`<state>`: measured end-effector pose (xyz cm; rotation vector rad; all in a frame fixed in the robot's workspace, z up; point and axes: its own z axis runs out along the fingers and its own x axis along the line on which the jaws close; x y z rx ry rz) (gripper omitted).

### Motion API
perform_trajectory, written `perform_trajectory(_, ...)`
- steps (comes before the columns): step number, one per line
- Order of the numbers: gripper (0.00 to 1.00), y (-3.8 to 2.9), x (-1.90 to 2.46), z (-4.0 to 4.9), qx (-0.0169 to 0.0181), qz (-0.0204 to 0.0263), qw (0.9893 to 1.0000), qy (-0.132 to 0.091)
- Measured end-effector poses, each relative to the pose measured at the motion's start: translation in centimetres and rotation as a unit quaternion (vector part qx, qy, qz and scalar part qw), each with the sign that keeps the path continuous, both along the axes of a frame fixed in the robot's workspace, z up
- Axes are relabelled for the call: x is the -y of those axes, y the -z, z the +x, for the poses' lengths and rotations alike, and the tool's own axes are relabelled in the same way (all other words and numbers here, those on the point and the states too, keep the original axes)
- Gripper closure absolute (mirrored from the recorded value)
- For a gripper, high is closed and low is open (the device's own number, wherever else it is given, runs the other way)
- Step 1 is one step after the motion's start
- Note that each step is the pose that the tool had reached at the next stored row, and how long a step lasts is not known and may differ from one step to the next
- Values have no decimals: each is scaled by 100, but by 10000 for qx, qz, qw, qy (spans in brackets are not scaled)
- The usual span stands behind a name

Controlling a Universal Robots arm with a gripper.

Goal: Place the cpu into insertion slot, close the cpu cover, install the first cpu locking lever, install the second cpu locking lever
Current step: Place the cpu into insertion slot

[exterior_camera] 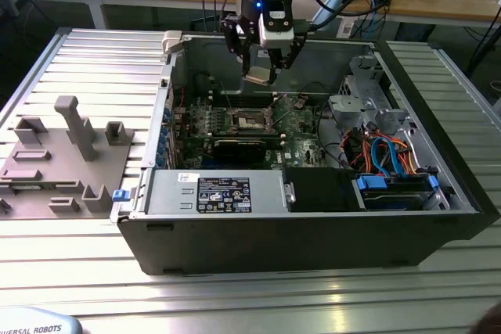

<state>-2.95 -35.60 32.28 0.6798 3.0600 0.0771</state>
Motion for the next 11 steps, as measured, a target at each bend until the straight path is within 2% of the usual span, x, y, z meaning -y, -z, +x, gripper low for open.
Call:
perform_trajectory(8,46,1,0,0,0,-1,10000,44)
perform_trajectory(11,46,1,0,-1,0,-1,10000,-57)
